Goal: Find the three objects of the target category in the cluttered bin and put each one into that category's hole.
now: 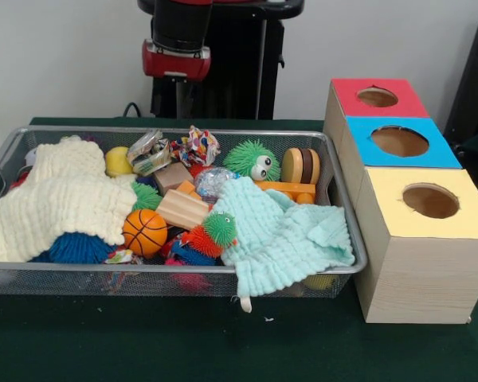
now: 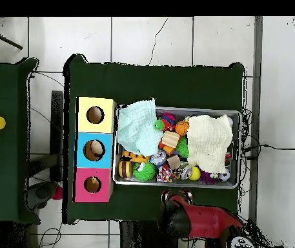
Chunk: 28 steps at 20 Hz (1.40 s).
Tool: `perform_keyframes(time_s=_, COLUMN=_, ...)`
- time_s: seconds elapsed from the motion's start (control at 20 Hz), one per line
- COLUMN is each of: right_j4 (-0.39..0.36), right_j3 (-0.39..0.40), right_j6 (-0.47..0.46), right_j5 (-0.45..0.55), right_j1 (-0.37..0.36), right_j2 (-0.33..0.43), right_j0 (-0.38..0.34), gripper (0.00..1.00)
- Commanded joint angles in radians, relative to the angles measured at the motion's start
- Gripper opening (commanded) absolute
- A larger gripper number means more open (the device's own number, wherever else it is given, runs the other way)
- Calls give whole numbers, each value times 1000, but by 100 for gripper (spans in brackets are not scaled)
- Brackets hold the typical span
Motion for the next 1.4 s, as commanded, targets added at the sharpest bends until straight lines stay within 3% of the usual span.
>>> perform_keyframes(time_s=0.05, right_j4=60, right_j3=-46, right_j6=120, right_j5=41, right_j1=-73, right_j2=158, right_j0=-28, gripper=100)
perform_keyframes(time_s=0.5, right_j4=89, right_j3=-76, right_j6=163, right_j5=-27, right_j1=-64, right_j2=163, right_j0=-26, gripper=100)
perform_keyframes(time_s=0.9, right_j4=156, right_j3=-73, right_j6=193, right_j5=-27, right_j1=-69, right_j2=169, right_j0=-31, gripper=100)
perform_keyframes(time_s=1.2, right_j4=192, right_j3=-48, right_j6=226, right_j5=-101, right_j1=-18, right_j2=187, right_j0=-58, gripper=100)
perform_keyframes(time_s=1.4, right_j4=223, right_j3=-47, right_j6=239, right_j5=-131, right_j1=-6, right_j2=167, right_j0=-33, gripper=100)
